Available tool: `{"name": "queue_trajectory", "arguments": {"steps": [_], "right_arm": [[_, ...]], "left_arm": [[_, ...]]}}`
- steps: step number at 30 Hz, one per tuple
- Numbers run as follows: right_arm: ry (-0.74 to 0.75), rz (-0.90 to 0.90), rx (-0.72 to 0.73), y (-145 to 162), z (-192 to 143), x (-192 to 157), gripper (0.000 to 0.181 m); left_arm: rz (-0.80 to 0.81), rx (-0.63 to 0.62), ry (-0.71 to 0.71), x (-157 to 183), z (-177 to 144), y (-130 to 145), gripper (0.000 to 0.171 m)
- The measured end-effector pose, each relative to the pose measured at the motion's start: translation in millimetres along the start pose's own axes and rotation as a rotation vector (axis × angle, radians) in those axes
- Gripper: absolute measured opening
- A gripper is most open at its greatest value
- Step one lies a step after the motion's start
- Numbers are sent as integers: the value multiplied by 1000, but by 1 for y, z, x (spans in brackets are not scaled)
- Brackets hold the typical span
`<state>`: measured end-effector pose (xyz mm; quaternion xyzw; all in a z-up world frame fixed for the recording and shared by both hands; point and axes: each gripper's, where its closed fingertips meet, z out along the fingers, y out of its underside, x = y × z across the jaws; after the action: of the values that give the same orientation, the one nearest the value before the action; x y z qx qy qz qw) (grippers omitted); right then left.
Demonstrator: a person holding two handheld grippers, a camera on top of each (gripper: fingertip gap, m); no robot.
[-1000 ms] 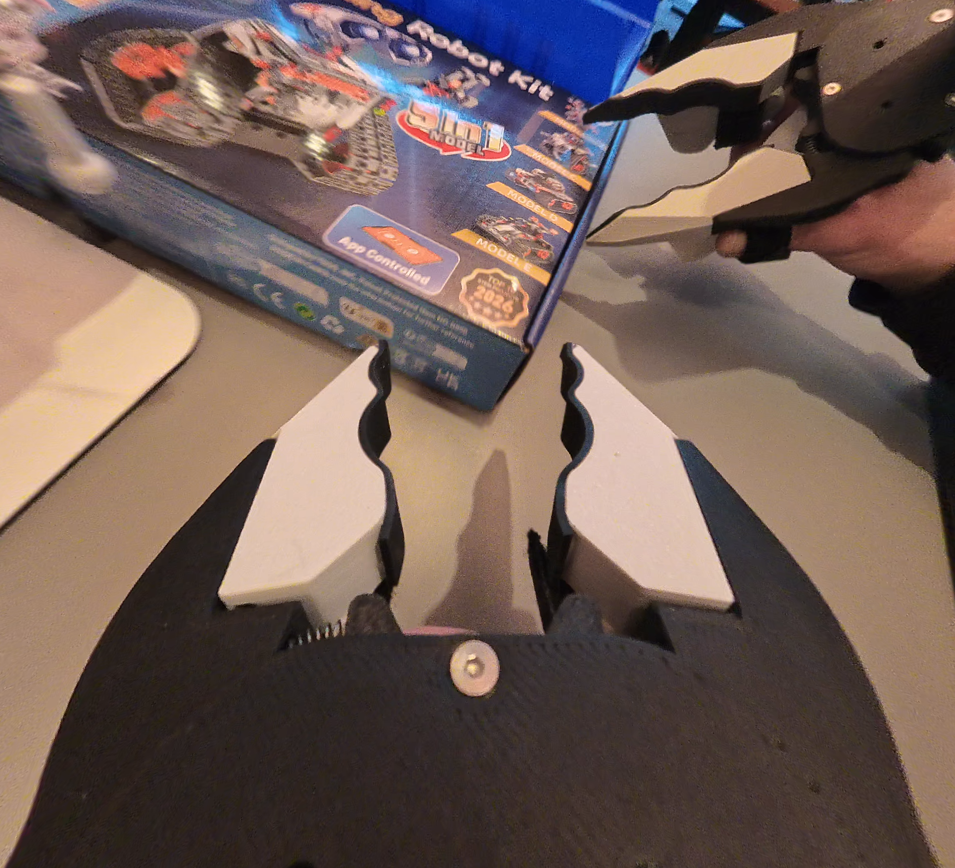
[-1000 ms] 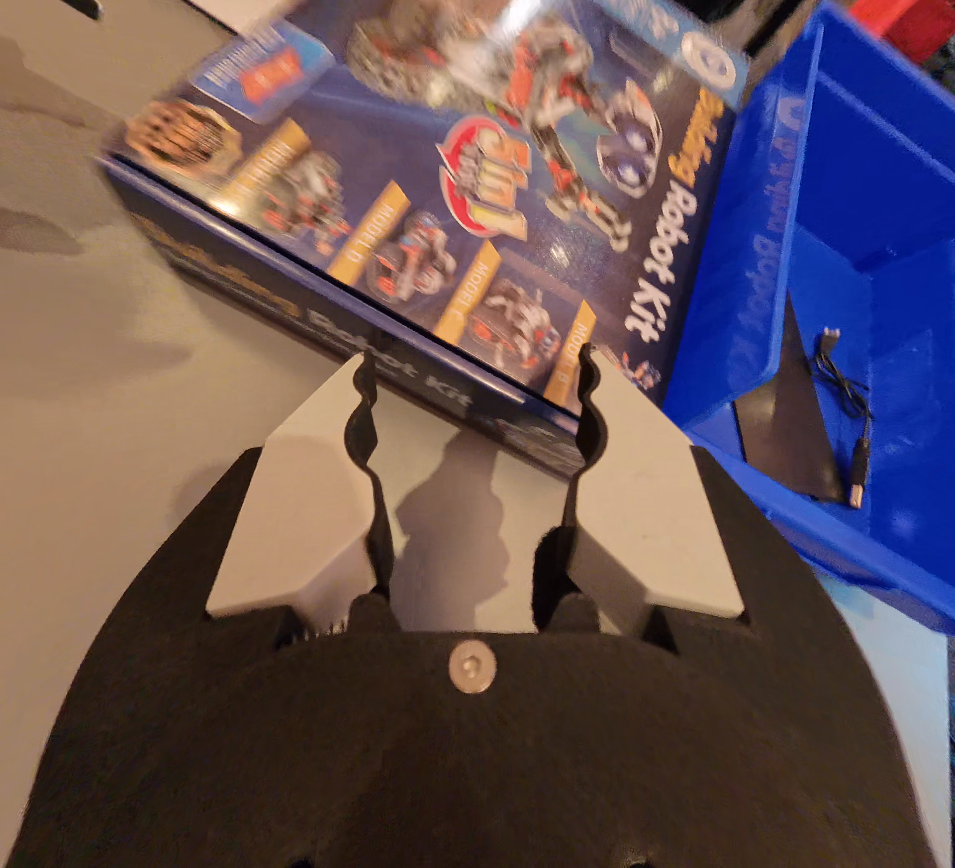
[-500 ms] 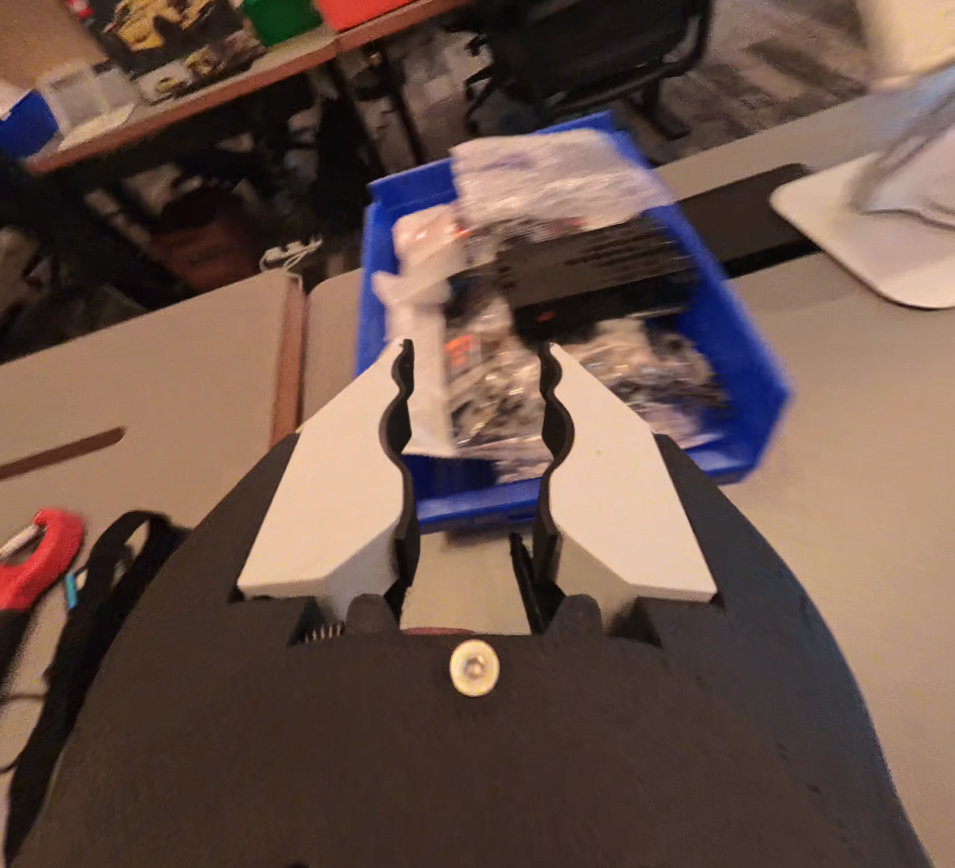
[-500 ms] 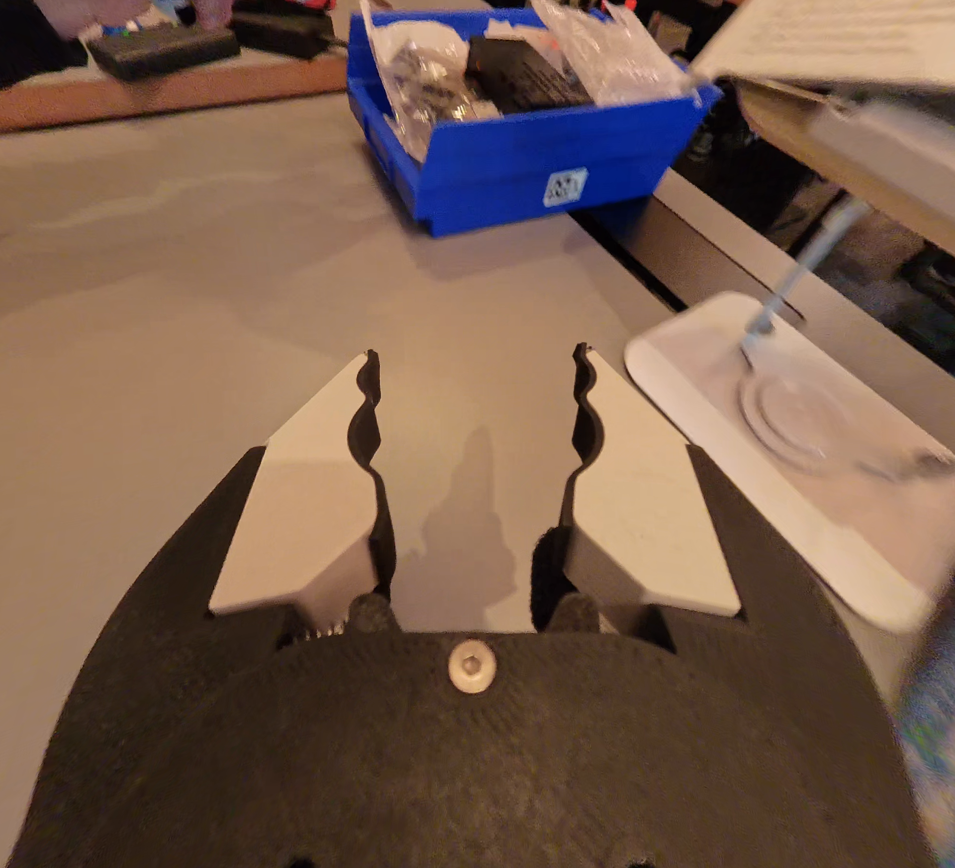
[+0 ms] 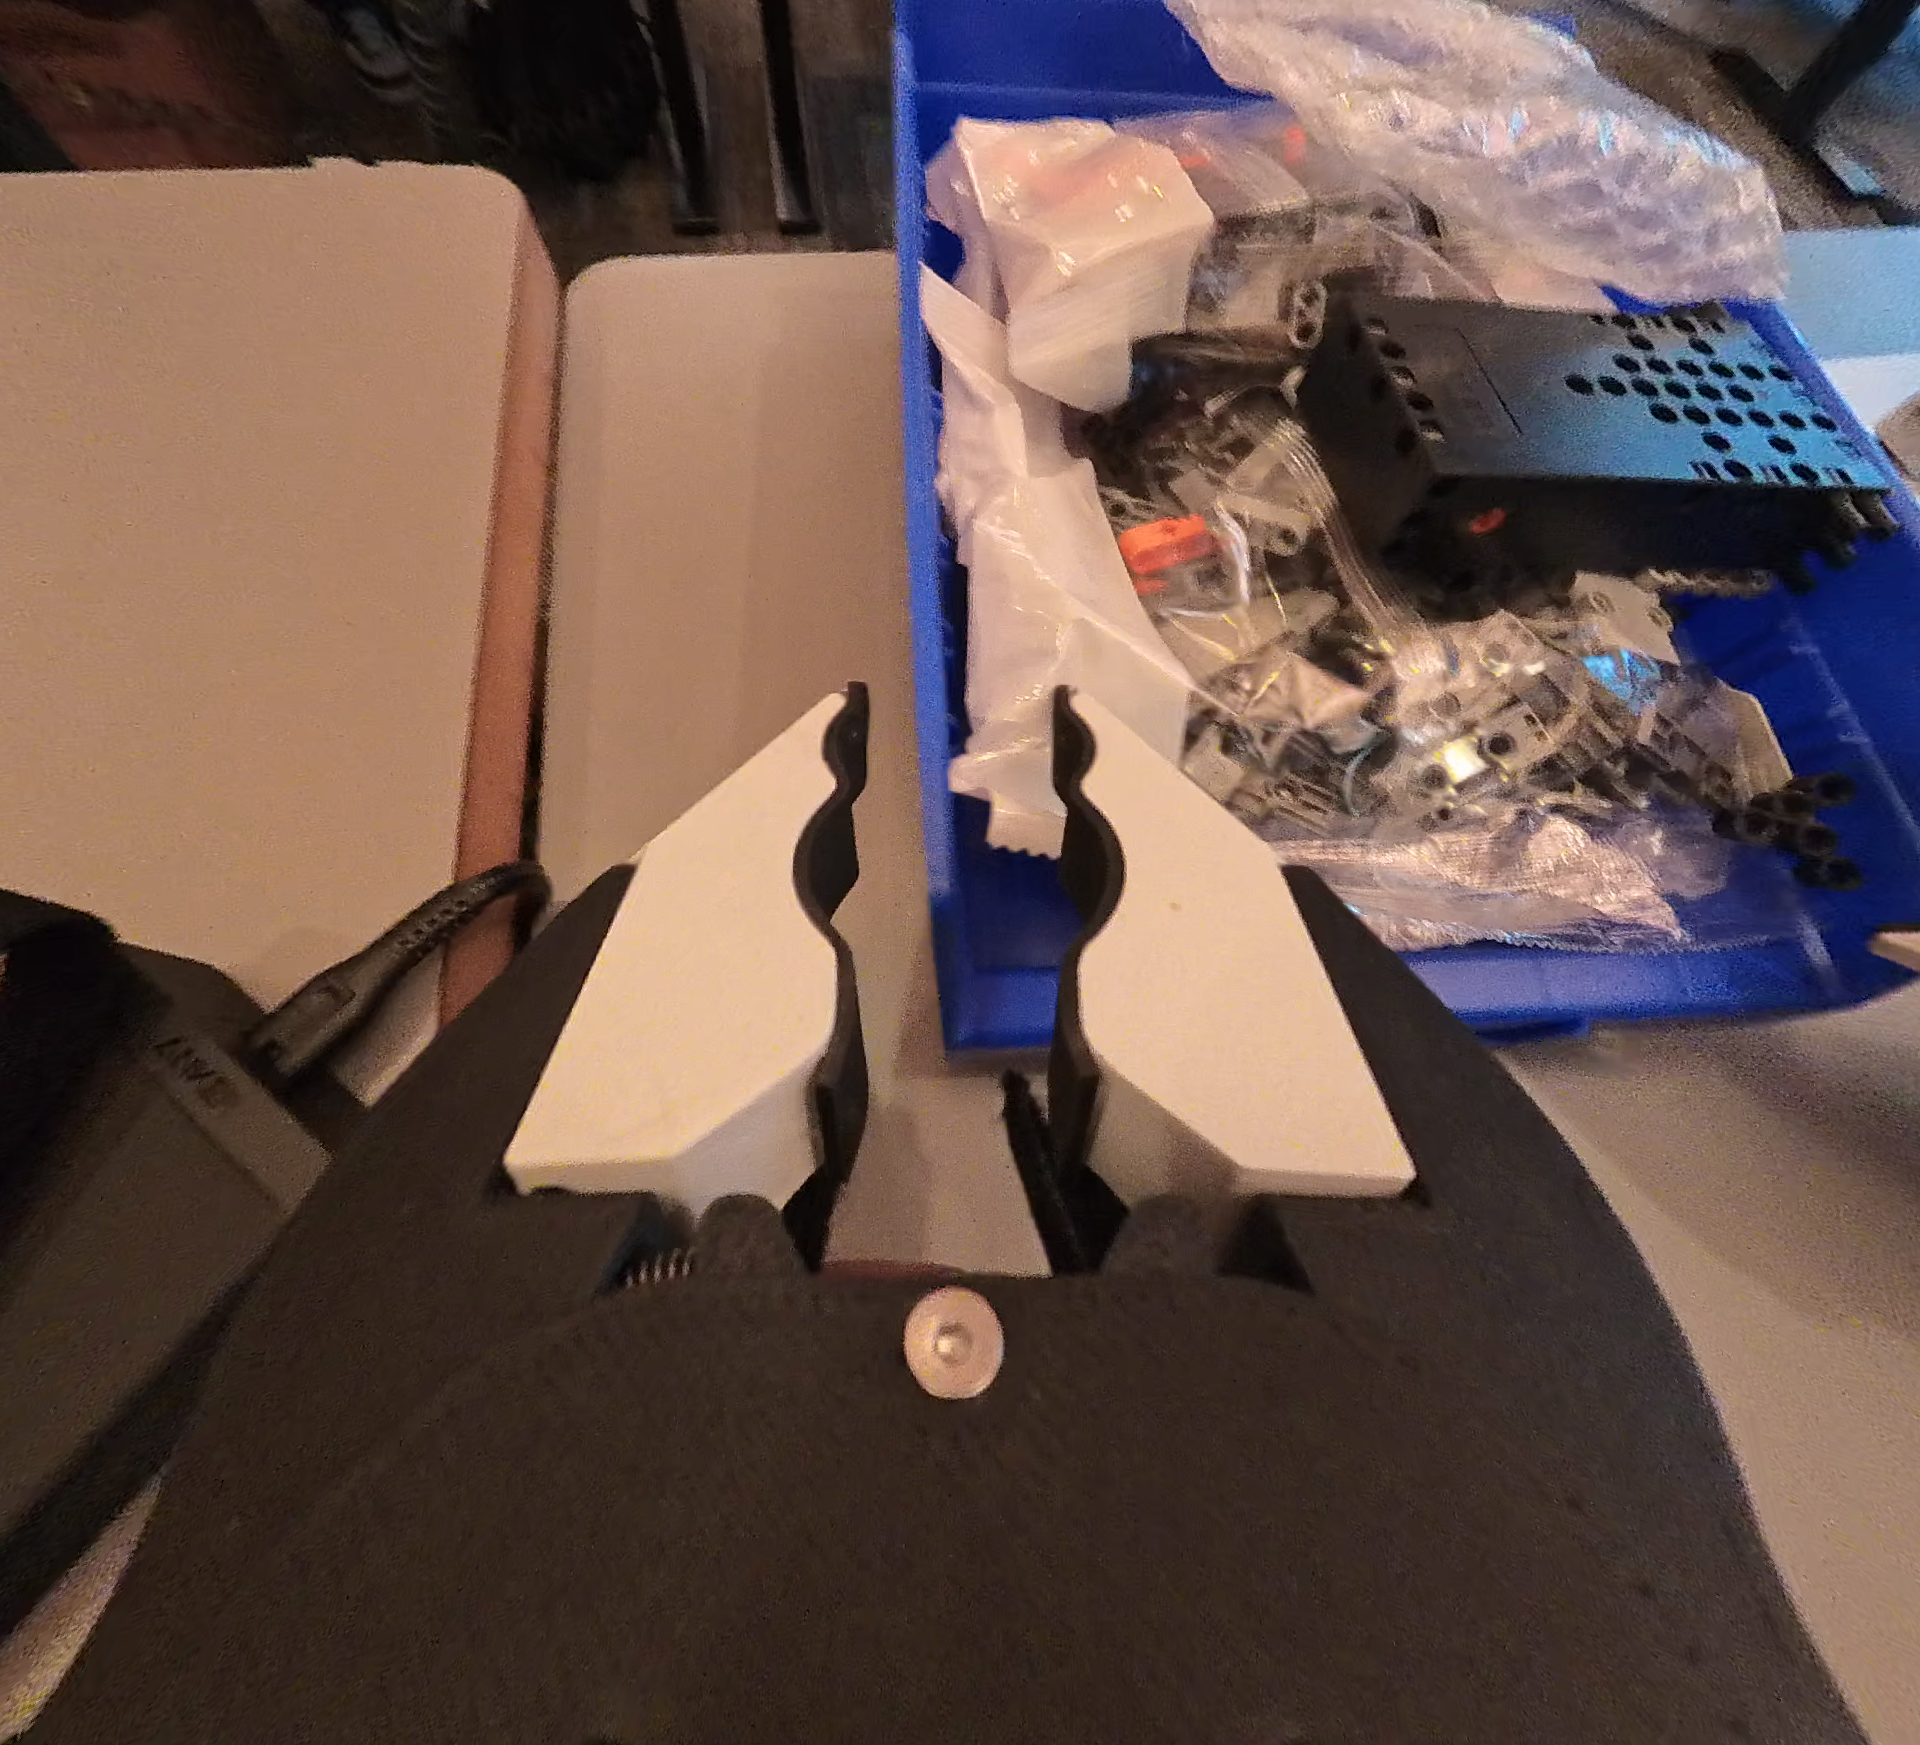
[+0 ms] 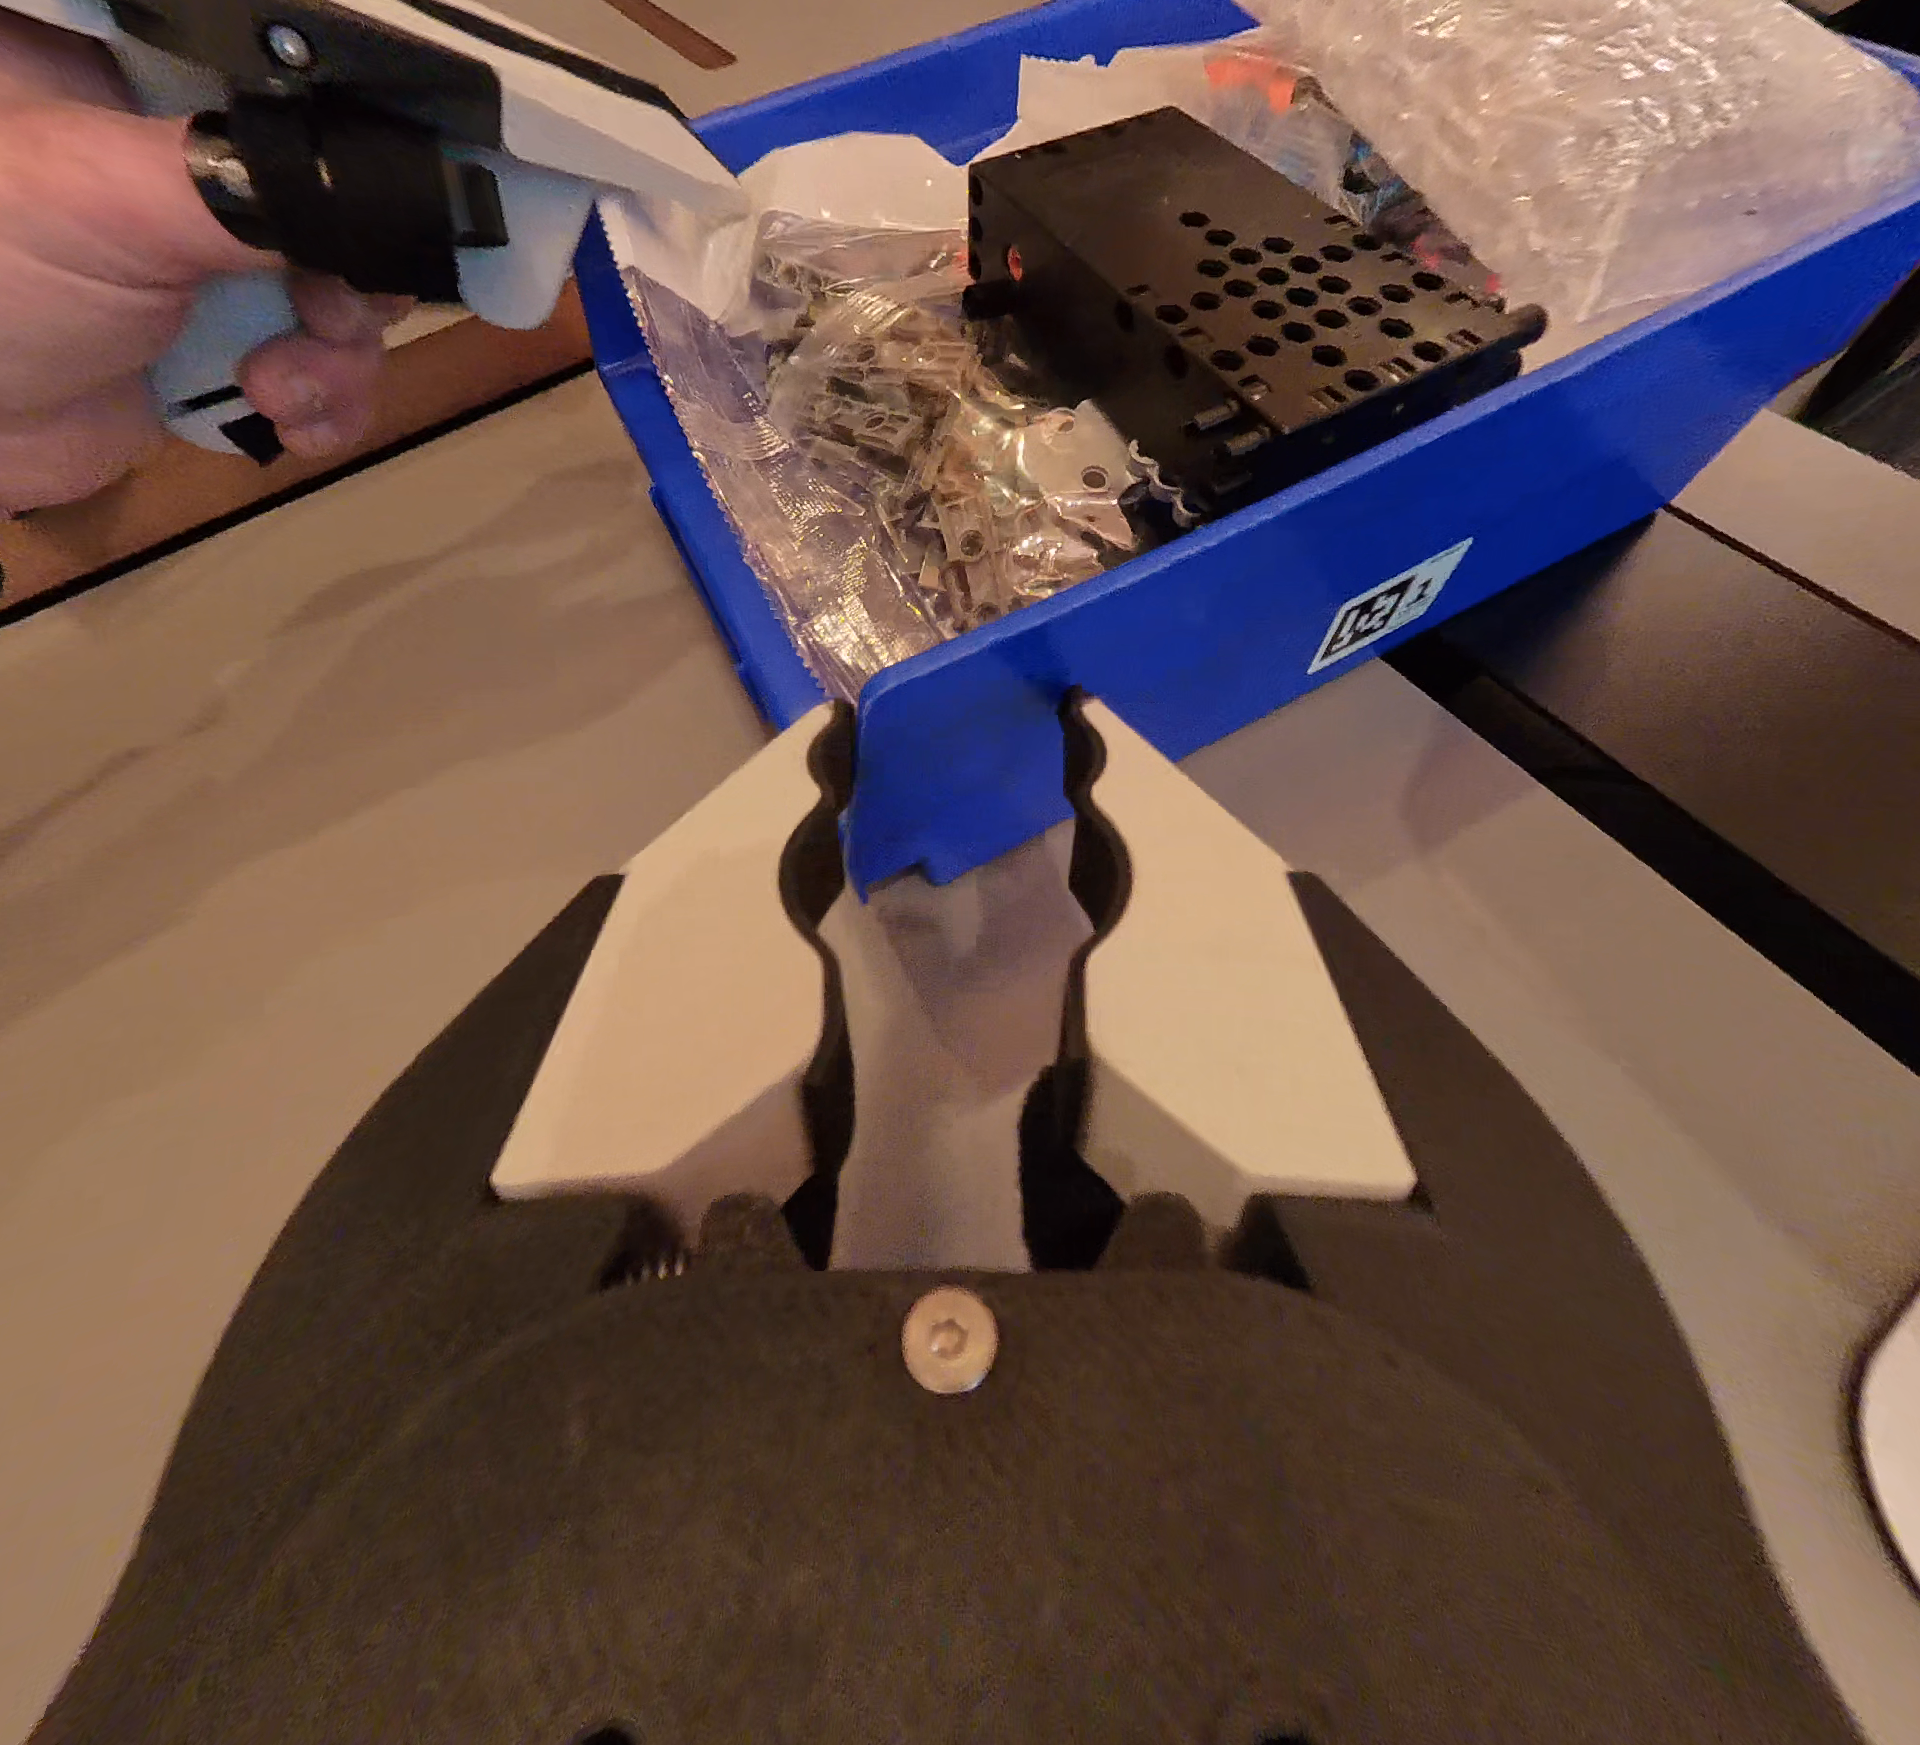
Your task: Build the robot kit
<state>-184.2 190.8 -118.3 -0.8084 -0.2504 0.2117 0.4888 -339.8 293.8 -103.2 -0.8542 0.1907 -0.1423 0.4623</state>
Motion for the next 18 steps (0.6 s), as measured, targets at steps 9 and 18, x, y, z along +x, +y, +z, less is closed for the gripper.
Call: {"name": "queue_trajectory", "arguments": {"steps": [9, 18], "right_arm": [[27, -56, 11, -1, 4, -4, 34], [-60, -108, -48, 14, -20, -28, 35]], "left_arm": [[-81, 61, 41, -4, -2, -4, 2], [-60, 19, 61, 12, -33, 16, 2]]}}
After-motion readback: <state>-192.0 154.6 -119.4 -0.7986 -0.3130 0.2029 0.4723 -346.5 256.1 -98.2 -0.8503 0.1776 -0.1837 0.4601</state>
